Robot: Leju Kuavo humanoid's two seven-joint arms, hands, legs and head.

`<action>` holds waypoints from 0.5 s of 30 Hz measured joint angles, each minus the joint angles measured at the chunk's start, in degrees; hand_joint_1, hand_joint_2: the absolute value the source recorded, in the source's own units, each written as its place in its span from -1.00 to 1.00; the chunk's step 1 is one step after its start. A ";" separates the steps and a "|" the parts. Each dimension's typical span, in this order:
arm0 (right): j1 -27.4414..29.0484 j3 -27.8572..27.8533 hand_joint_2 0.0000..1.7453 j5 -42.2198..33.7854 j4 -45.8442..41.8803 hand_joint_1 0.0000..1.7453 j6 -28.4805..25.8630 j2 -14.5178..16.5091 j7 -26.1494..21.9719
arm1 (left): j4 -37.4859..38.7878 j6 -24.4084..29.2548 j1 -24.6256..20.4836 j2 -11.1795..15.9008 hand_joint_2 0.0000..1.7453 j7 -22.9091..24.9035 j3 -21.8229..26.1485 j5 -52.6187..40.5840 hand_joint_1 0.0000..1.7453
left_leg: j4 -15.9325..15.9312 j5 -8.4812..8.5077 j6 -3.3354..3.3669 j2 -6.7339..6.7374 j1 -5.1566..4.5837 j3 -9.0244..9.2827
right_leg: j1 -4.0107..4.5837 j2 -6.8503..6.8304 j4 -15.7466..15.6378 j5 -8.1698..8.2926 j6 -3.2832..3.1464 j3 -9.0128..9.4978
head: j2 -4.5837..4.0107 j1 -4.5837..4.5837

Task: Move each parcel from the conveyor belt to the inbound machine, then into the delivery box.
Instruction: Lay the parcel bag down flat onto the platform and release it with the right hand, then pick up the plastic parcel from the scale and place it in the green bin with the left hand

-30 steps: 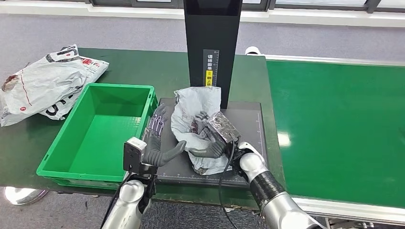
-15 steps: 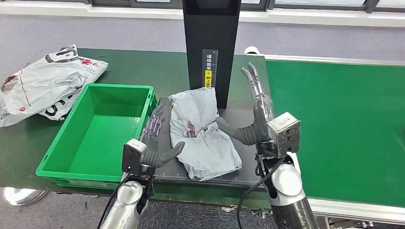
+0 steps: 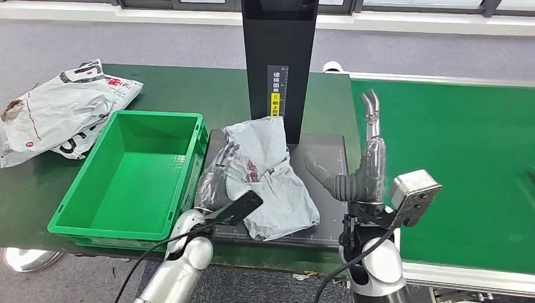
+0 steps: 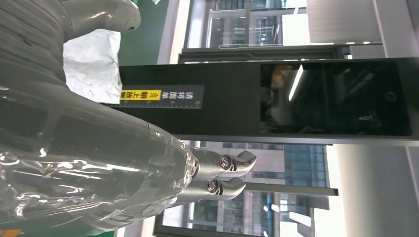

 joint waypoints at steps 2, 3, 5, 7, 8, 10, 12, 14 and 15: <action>-0.19 -0.11 1.00 -0.04 1.21 -1.00 0.17 0.45 -0.33 | 3.33 -2.89 -2.67 -0.11 1.00 5.39 -1.34 -10.68 -1.00 | 0.00 0.02 0.00 -0.01 0.00 0.00 | 0.00 -0.01 0.00 0.02 0.01 0.01 | 0.00 0.01; -0.32 -0.21 1.00 -0.03 1.85 -1.00 0.37 0.71 -0.49 | 5.07 -4.91 -4.08 -0.18 1.00 7.44 -1.98 -15.07 -1.00 | 0.00 0.03 -0.01 -0.01 0.00 0.00 | 0.00 -0.01 0.00 0.04 0.01 0.01 | 0.00 0.01; -0.56 -0.59 1.00 0.00 3.02 -1.00 0.82 1.21 -0.77 | 8.51 -8.85 -6.78 -0.37 1.00 10.16 -3.21 -21.62 -1.00 | 0.00 0.04 0.00 -0.01 0.00 0.00 | 0.00 0.00 0.01 0.06 0.00 0.01 | 0.00 0.01; -0.74 -1.04 1.00 0.07 4.01 -1.00 1.11 1.69 -1.02 | 11.94 -12.14 -9.40 -0.59 1.00 11.74 -4.30 -25.55 -1.00 | 0.00 0.05 0.01 -0.01 0.00 0.00 | 0.00 0.00 0.01 0.07 -0.01 0.01 | 0.00 0.01; -0.83 -1.16 1.00 0.11 4.44 -1.00 1.21 1.89 -1.13 | 13.67 -13.66 -10.78 -0.69 1.00 12.34 -4.85 -26.83 -1.00 | 0.00 0.06 0.01 -0.01 0.00 0.01 | 0.00 0.00 0.01 0.07 -0.01 0.02 | 0.00 0.01; -0.95 -1.53 1.00 0.27 5.22 -1.00 1.46 2.31 -1.24 | 17.00 -16.72 -13.37 -0.81 1.00 13.47 -5.96 -28.41 -1.00 | 0.00 0.05 0.01 -0.02 0.00 0.02 | 0.00 0.00 0.01 0.07 -0.01 0.04 | 0.00 0.01; -0.97 -2.01 1.00 0.46 5.82 -1.00 1.75 2.73 -1.26 | 19.91 -18.72 -15.45 -0.93 1.00 14.21 -6.96 -28.77 -1.00 | 0.00 0.05 0.01 -0.02 0.00 0.04 | 0.00 -0.02 0.01 0.06 -0.01 0.08 | 0.00 0.00; -0.97 -2.54 1.00 0.66 6.32 -1.00 1.97 3.03 -1.27 | 22.98 -19.65 -17.74 -1.01 1.00 14.63 -7.98 -28.81 -0.38 | -0.01 0.05 0.02 -0.05 0.00 0.07 | 0.01 -0.07 0.01 0.05 0.00 0.13 | 0.00 0.00; -0.95 -2.79 1.00 0.74 6.53 -1.00 2.05 3.17 -1.27 | 24.47 -19.92 -18.85 -1.02 1.00 14.76 -8.50 -28.81 0.12 | -0.01 0.06 0.02 -0.06 0.00 0.09 | 0.00 -0.08 0.01 0.04 0.00 0.16 | 0.00 0.00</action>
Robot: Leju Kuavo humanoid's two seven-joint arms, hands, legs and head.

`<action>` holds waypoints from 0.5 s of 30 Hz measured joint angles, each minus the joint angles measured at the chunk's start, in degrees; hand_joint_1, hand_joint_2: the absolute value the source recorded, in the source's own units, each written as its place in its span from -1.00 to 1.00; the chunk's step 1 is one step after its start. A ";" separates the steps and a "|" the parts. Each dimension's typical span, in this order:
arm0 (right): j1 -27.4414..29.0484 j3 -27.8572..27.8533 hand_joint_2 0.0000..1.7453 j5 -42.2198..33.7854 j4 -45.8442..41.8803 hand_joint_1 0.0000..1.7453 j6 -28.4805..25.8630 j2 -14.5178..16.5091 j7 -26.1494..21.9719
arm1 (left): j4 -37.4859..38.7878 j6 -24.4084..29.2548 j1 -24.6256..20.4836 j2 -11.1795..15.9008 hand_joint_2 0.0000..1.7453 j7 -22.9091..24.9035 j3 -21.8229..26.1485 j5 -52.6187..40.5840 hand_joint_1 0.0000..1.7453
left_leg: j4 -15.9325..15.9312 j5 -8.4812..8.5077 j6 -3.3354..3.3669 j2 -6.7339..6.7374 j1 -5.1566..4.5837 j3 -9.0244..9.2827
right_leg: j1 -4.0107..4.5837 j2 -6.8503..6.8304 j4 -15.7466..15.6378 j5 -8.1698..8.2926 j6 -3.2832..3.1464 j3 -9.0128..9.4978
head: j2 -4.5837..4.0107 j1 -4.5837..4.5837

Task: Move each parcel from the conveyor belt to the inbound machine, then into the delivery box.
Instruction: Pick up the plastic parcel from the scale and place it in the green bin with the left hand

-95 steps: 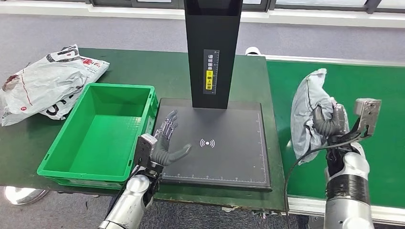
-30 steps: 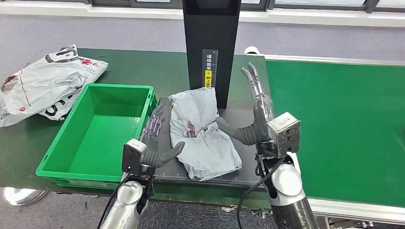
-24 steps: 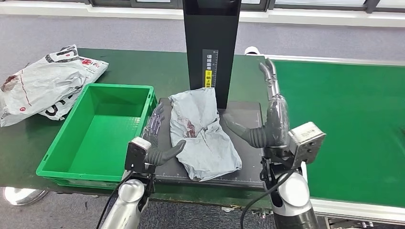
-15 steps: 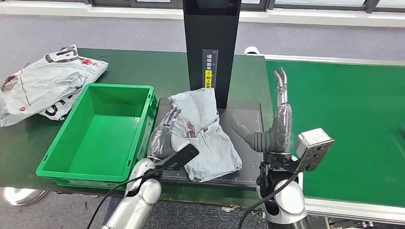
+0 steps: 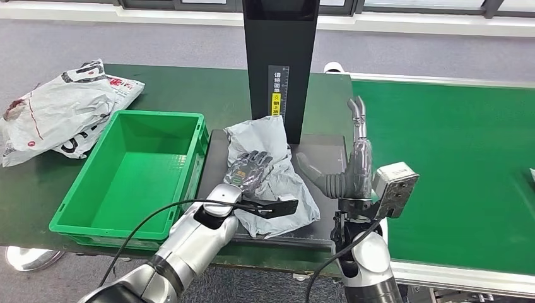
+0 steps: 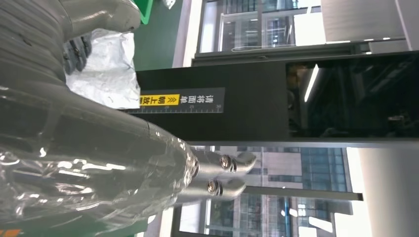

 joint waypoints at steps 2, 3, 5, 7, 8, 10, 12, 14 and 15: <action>0.19 -0.46 1.00 0.11 0.21 -1.00 0.11 0.28 -0.02 | 2.47 -0.32 -1.51 -0.01 1.00 0.08 -0.77 0.00 0.99 | -0.01 0.00 0.00 0.00 0.00 0.06 | 0.00 0.01 0.00 0.00 0.00 0.05 | 0.00 0.01; 0.37 -0.69 1.00 0.17 0.24 -1.00 0.17 0.39 -0.03 | 3.37 -0.40 -1.98 -0.01 1.00 0.03 -1.00 0.00 1.00 | -0.01 0.00 0.00 0.01 0.00 0.09 | 0.00 0.03 0.00 0.00 0.00 0.06 | 0.00 0.01; 0.80 -1.19 1.00 0.29 0.25 -1.00 0.34 0.56 -0.01 | 4.92 -0.59 -2.83 -0.01 1.00 -0.24 -1.41 0.00 1.00 | -0.01 0.01 0.00 0.02 0.00 0.11 | 0.00 0.04 0.00 0.01 0.00 0.07 | 0.00 0.01; 1.21 -1.57 1.00 0.39 0.24 -1.00 0.55 0.68 0.02 | 6.07 -0.74 -3.51 -0.01 1.00 -0.55 -1.77 0.00 1.00 | -0.01 0.03 -0.01 0.02 0.00 0.11 | 0.00 0.03 0.00 0.03 -0.02 0.08 | 0.00 0.00; 1.42 -1.78 1.00 0.45 0.23 -1.00 0.66 0.71 0.02 | 6.49 -0.78 -3.73 -0.01 1.00 -0.73 -1.88 0.00 1.00 | -0.01 0.05 -0.02 0.02 0.00 0.11 | 0.00 0.03 0.00 0.04 -0.03 0.08 | 0.00 0.01; 1.89 -2.24 1.00 0.55 0.19 -1.00 0.90 0.78 0.03 | 7.06 -0.74 -4.04 0.00 1.00 -1.06 -1.98 0.00 1.00 | -0.01 0.08 -0.04 0.02 0.00 0.11 | 0.00 0.03 0.00 0.07 -0.04 0.08 | 0.00 0.01; 2.43 -2.63 1.00 0.62 0.03 -1.00 1.07 0.82 0.04 | 7.43 -0.44 -4.29 0.02 1.00 -1.37 -2.00 0.00 1.00 | -0.01 0.09 -0.05 0.02 0.00 0.11 | 0.00 0.04 0.00 0.08 -0.05 0.07 | 0.00 0.01; 2.88 -3.03 1.00 0.68 -0.19 -1.00 1.12 0.85 0.08 | 7.57 0.03 -4.43 0.03 1.00 -1.54 -2.00 0.00 1.00 | -0.01 0.09 -0.05 0.02 0.00 0.10 | 0.00 0.04 0.00 0.08 -0.06 0.06 | 0.00 0.01; 3.10 -3.23 1.00 0.76 -0.35 -1.00 1.12 0.85 0.15 | 7.55 0.35 -4.45 0.03 1.00 -1.56 -2.00 0.00 1.00 | -0.01 0.08 -0.05 0.01 0.00 0.10 | 0.00 0.04 0.00 0.08 -0.06 0.06 | 0.00 0.01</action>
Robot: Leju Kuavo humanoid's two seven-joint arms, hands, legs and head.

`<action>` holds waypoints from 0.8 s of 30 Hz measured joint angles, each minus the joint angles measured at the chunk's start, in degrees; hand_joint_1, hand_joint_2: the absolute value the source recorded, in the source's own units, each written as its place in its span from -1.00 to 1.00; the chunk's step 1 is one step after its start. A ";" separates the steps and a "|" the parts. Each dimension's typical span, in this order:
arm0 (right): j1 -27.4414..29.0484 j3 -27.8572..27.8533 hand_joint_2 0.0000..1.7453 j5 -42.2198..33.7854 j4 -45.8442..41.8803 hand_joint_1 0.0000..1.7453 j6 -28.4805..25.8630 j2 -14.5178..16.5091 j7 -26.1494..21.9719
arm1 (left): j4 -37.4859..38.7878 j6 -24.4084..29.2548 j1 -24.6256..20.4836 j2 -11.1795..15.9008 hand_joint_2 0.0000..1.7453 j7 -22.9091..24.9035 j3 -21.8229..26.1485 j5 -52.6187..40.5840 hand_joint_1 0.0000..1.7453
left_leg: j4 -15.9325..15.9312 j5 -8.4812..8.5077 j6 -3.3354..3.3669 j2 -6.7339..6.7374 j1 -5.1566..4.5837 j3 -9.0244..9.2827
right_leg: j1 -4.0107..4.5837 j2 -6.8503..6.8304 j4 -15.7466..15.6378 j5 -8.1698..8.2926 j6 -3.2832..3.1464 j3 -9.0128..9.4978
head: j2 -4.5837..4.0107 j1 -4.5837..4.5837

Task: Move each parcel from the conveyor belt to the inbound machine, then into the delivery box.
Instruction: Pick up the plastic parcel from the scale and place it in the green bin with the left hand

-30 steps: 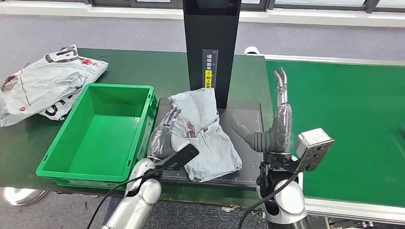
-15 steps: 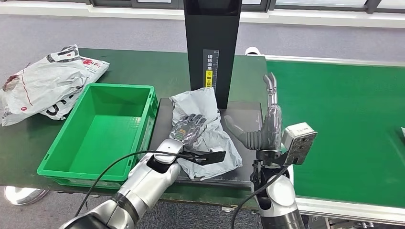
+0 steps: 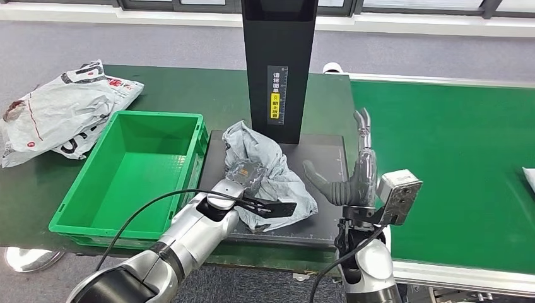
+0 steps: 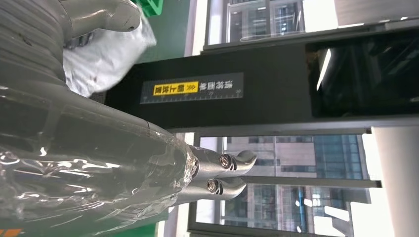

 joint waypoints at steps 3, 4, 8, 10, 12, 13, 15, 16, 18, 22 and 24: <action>0.85 -0.62 1.00 0.52 -1.01 -1.00 -0.04 0.14 0.65 | -0.73 1.32 0.09 0.02 1.00 -0.01 0.00 0.00 1.00 | 0.00 0.00 0.00 -0.01 0.00 -0.04 | 0.00 -0.01 0.00 -0.01 -0.01 -0.03 | 0.00 -0.01; 1.15 -0.82 1.00 0.72 -1.48 -1.00 -0.11 0.22 0.95 | -1.24 1.78 0.17 0.03 1.00 -0.01 0.00 0.00 1.00 | 0.00 -0.01 0.00 -0.01 0.00 -0.07 | 0.00 -0.01 0.00 -0.01 -0.01 -0.06 | 0.00 -0.01; 2.46 -1.56 1.00 1.49 -3.82 -1.00 -0.92 0.31 2.04 | -4.56 4.79 0.86 0.11 1.00 0.01 0.09 0.11 1.00 | 0.00 -0.01 0.00 -0.01 0.00 -0.17 | 0.00 -0.01 0.00 -0.01 -0.01 -0.15 | 0.00 0.00; 3.36 -1.95 1.00 1.80 -5.01 -1.00 -1.54 0.31 2.39 | -7.55 7.15 1.63 0.24 1.00 0.02 0.36 0.36 1.00 | 0.00 -0.01 0.00 -0.01 0.00 -0.20 | 0.00 -0.01 0.00 -0.02 -0.01 -0.17 | 0.00 0.00; 4.41 -2.21 1.00 2.02 -6.20 -1.00 -2.19 0.31 2.65 | -11.74 9.08 2.74 0.50 1.00 -0.02 0.80 1.05 1.00 | -0.01 -0.02 -0.01 -0.02 0.00 -0.22 | 0.00 -0.01 0.00 -0.02 -0.01 -0.19 | 0.00 0.00; 4.92 -2.34 1.00 2.12 -6.77 -1.00 -2.48 0.31 2.71 | -14.24 9.79 3.39 0.67 1.00 -0.07 1.10 1.57 1.00 | -0.01 -0.03 -0.01 -0.02 0.00 -0.22 | 0.00 -0.01 0.00 -0.02 -0.01 -0.20 | 0.00 0.00; 5.87 -2.72 1.00 2.26 -7.87 -1.00 -3.09 0.31 2.73 | -19.83 11.19 4.80 1.14 1.00 -0.17 1.70 2.75 1.00 | -0.01 -0.03 -0.01 -0.01 0.00 -0.24 | 0.00 0.00 0.00 -0.03 -0.01 -0.22 | 0.00 0.00; 6.26 -2.93 1.00 2.35 -8.40 -1.00 -3.39 0.31 2.76 | -22.70 11.99 5.50 1.43 1.00 -0.20 1.98 3.26 1.00 | -0.01 -0.04 -0.01 -0.01 0.00 -0.25 | 0.01 0.00 0.00 -0.03 -0.01 -0.23 | 0.00 0.00; 6.97 -3.30 1.00 2.54 -9.28 -1.00 -3.96 0.31 2.80 | -27.86 13.76 6.80 2.06 1.00 -0.20 2.49 3.99 1.00 | -0.02 -0.04 -0.01 -0.01 0.00 -0.25 | 0.01 0.00 0.00 -0.05 -0.02 -0.24 | 0.00 0.00; 8.40 -3.88 1.00 2.72 -10.45 -1.00 -5.16 0.29 2.79 | -37.73 16.52 9.04 3.98 1.00 0.61 3.59 3.89 1.00 | -0.03 -0.04 -0.02 0.02 0.00 -0.26 | 0.04 0.01 0.00 -0.07 -0.04 -0.25 | 0.00 -0.01; 9.10 -4.10 1.00 2.73 -10.74 -1.00 -5.63 0.25 2.70 | -42.18 17.03 9.88 5.14 1.00 1.32 4.32 3.37 1.00 | -0.04 -0.04 -0.02 0.03 0.01 -0.25 | 0.05 0.01 0.00 -0.08 -0.05 -0.26 | 0.00 -0.01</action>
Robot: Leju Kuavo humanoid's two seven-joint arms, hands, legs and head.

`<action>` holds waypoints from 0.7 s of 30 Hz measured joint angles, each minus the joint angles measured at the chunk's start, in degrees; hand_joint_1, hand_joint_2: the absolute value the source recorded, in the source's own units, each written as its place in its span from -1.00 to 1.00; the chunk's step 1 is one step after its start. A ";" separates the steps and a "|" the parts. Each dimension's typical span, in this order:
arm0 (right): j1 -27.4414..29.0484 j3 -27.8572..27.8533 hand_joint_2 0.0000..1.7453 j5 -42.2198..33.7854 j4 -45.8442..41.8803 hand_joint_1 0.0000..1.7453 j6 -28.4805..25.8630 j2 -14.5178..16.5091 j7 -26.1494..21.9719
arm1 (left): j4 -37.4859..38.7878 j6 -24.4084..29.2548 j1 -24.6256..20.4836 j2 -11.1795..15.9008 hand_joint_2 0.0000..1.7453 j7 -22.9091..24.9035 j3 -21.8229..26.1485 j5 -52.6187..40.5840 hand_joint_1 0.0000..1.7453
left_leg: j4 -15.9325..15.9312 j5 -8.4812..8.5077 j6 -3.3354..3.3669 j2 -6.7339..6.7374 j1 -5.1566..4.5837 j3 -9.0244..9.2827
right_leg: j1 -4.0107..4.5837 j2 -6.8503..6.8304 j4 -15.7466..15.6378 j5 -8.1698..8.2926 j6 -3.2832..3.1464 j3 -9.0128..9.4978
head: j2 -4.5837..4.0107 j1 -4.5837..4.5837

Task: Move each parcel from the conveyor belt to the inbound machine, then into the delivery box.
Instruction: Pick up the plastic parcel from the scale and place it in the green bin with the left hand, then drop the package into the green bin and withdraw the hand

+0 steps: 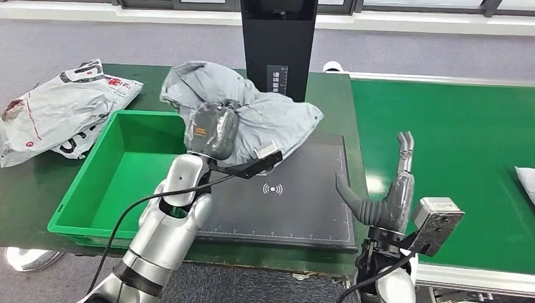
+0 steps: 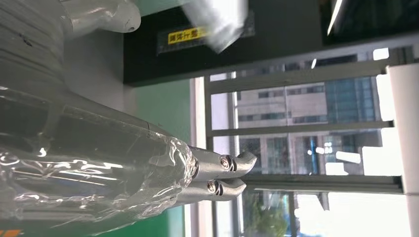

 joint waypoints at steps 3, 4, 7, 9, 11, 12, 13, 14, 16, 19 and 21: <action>0.56 -0.17 1.00 0.00 -0.21 -1.00 -0.30 -0.04 -0.11 | -4.65 0.02 0.97 1.30 1.00 0.38 0.97 -0.22 1.00 | 0.00 0.00 0.00 0.00 0.00 0.00 | 0.00 -0.02 0.00 0.00 0.00 0.00 | 0.00 -0.01; 0.64 -0.25 1.00 0.00 -0.27 -1.00 -0.35 -0.04 -0.13 | -5.67 0.05 1.23 1.60 1.00 0.52 1.20 -0.40 1.00 | 0.00 0.01 0.00 -0.01 0.01 0.00 | 0.00 -0.02 0.00 0.00 0.00 0.00 | 0.00 -0.01; 0.76 -0.47 1.00 0.00 -0.35 -1.00 -0.45 -0.04 -0.12 | -7.71 0.32 1.70 2.54 1.00 2.15 2.03 -1.85 1.00 | -0.01 0.01 0.00 0.00 0.01 -0.01 | -0.01 0.00 0.01 0.00 0.00 0.01 | 0.00 0.01; 0.81 -0.56 1.00 0.00 -0.35 -1.00 -0.52 -0.04 0.03 | -8.53 -0.36 1.78 3.69 1.00 4.16 3.31 -2.80 1.00 | -0.01 0.00 0.00 0.03 0.01 0.01 | -0.02 0.04 0.01 0.00 0.00 0.01 | 0.00 0.01; 0.81 -0.64 1.00 0.01 -0.35 -1.00 -0.52 -0.04 0.48 | -8.35 -2.85 1.62 5.29 1.00 6.29 5.67 -3.13 1.00 | -0.01 0.01 -0.01 0.06 0.01 0.05 | -0.01 0.07 0.01 0.00 -0.01 0.00 | 0.00 -0.01; 0.81 -0.69 1.00 0.03 -0.35 -1.00 -0.44 -0.03 0.79 | -7.58 -4.39 1.43 6.27 1.00 7.14 7.23 -3.19 1.00 | -0.01 0.02 -0.03 0.08 0.01 0.06 | 0.01 0.08 0.01 0.01 -0.02 0.00 | 0.00 -0.01; 0.83 -0.74 1.00 0.08 -0.35 -1.00 -0.30 -0.03 1.06 | -6.31 -5.81 1.14 7.26 1.00 7.78 8.87 -3.22 1.00 | -0.02 0.03 -0.05 0.10 0.00 0.07 | 0.04 0.09 0.01 0.01 -0.03 -0.01 | 0.00 -0.01; 0.88 -0.80 1.00 0.12 -0.35 -1.00 -0.06 -0.04 1.26 | -4.50 -6.93 0.73 8.26 1.00 8.17 10.42 -3.24 1.00 | -0.02 0.05 -0.09 0.12 0.01 0.08 | 0.07 0.10 0.01 0.02 -0.05 -0.02 | 0.00 -0.01; 1.13 -0.90 1.00 0.17 -0.35 -1.00 0.66 -0.05 1.34 | 0.38 -8.59 -0.31 10.14 1.00 8.72 13.26 -3.25 1.00 | -0.03 0.08 -0.14 0.14 0.01 0.08 | 0.12 0.11 0.03 0.03 -0.10 -0.04 | 0.00 -0.01; 1.69 -0.98 1.00 0.19 -0.35 -1.00 1.88 -0.07 1.16 | 9.10 -9.85 -1.75 12.36 1.00 9.46 16.68 -3.26 1.00 | -0.04 0.11 -0.18 0.16 0.04 0.08 | 0.13 0.13 0.06 0.05 -0.17 -0.06 | 0.00 -0.01; 2.00 -1.00 1.00 0.22 -0.35 -1.00 2.43 -0.08 1.12 | 13.66 -10.46 -2.09 13.33 1.00 9.90 18.13 -3.26 1.00 | -0.04 0.12 -0.20 0.18 0.05 0.07 | 0.13 0.16 0.07 0.06 -0.20 -0.08 | 0.00 -0.01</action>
